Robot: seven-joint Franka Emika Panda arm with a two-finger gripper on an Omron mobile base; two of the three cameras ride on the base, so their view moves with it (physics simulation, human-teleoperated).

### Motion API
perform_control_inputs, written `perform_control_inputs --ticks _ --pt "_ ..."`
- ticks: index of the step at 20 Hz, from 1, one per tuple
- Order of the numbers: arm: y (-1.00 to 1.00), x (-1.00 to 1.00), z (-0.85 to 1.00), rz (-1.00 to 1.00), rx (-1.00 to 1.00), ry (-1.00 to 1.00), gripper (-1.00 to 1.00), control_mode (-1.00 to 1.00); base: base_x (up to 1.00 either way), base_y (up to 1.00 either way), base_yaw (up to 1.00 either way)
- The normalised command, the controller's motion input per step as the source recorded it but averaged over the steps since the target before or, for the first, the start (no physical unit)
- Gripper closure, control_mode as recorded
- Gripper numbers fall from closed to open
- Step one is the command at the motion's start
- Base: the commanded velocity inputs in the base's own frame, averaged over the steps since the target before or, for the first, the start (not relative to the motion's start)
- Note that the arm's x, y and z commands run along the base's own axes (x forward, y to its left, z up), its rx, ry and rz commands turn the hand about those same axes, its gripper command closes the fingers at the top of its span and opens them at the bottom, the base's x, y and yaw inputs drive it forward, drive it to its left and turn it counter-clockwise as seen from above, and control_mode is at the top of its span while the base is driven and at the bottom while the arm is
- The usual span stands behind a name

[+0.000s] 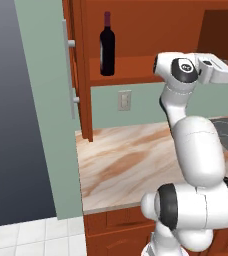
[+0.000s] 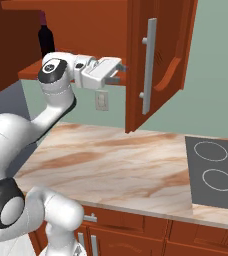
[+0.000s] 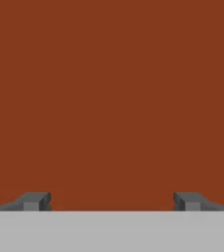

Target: Get the candle and the wine from the cabinet and move them to the dining counter.

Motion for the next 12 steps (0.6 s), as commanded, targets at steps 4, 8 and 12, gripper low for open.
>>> perform_control_inputs --ticks 4,8,12 --pt "-0.91 0.06 -0.05 -0.06 0.00 0.00 -1.00 -1.00 0.00 0.00 0.00" --pt "-0.91 0.07 -0.06 -0.02 0.00 0.00 -1.00 -1.00 0.00 0.00 0.00" --pt "-0.94 0.02 -0.01 0.00 0.00 0.00 -1.00 -1.00 0.00 0.00 0.00"
